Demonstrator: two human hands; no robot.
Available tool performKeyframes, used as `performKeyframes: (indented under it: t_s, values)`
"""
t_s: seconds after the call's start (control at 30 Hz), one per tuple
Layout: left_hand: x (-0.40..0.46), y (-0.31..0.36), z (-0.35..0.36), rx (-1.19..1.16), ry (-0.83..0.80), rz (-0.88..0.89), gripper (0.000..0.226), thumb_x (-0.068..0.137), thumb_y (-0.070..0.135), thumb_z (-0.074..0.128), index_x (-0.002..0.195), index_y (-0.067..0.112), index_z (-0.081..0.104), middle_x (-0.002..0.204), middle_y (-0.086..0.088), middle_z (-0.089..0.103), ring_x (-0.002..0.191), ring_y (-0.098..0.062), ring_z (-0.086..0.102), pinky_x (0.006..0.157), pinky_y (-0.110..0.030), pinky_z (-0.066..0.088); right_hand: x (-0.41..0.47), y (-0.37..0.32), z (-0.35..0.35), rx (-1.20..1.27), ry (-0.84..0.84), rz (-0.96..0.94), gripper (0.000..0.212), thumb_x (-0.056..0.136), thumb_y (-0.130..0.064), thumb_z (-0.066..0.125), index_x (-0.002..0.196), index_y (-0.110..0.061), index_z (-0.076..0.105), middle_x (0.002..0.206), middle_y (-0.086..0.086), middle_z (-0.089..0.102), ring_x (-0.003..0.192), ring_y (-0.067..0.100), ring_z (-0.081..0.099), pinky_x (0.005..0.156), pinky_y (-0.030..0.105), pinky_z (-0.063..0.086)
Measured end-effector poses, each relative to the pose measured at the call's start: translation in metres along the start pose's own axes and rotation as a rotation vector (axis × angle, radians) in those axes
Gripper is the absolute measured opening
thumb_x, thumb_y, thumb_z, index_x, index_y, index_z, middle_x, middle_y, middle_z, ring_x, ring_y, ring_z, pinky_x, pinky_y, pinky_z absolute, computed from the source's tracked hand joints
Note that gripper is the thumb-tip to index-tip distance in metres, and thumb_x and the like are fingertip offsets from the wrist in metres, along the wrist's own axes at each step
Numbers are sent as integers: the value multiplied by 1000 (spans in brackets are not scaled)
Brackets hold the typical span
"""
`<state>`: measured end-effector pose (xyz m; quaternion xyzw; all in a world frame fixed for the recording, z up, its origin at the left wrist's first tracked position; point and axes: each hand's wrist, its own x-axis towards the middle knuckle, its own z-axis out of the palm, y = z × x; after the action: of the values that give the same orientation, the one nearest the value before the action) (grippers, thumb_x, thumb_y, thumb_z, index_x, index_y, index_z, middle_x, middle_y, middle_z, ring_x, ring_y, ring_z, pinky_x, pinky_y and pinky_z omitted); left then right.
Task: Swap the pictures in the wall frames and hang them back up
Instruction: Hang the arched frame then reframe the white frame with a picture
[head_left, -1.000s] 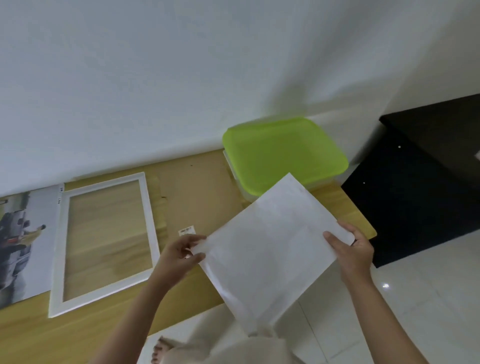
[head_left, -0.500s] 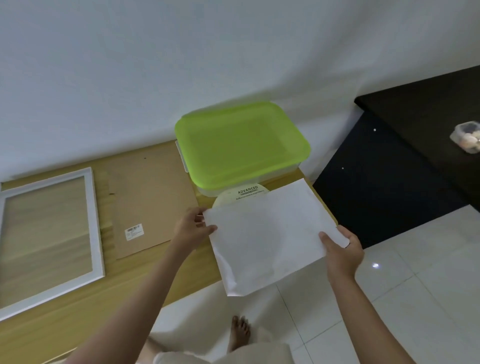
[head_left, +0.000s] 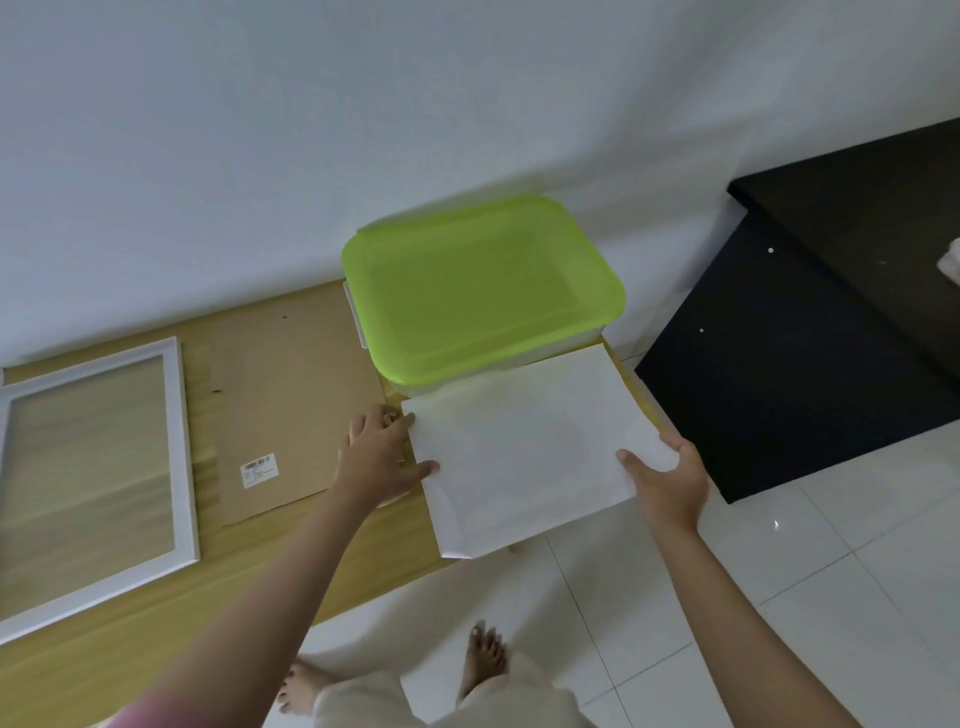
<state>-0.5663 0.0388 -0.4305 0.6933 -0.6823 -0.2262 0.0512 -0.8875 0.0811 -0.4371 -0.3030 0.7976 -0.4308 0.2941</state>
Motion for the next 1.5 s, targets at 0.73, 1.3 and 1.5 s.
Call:
performKeyframes:
  t_s: [0.73, 1.3, 1.5]
  values:
    - [-3, 11, -2, -45, 15, 10, 79, 76, 49, 67, 141, 17, 35, 134, -8, 35, 124, -30, 29, 102, -46, 39, 28, -7, 0, -769, -94, -198, 61, 79, -55, 63, 131, -26, 49, 129, 12, 38, 116, 33, 36, 99, 46, 32]
    - [-127, -206, -101, -373, 341, -191, 60, 81, 41, 67, 131, 14, 49, 127, -8, 47, 123, -24, 42, 102, -33, 35, -215, -103, 225, -287, -406, -695, 36, 86, -21, 65, 119, -6, 61, 114, 9, 64, 110, 27, 58, 93, 38, 47]
    - [-171, -339, -143, -384, 424, -385, 55, 82, 38, 65, 129, 12, 51, 126, -9, 47, 120, -26, 44, 101, -35, 36, -320, -141, 326, -271, -603, -788, 36, 89, -24, 61, 122, -11, 59, 115, 2, 61, 108, 19, 57, 91, 31, 47]
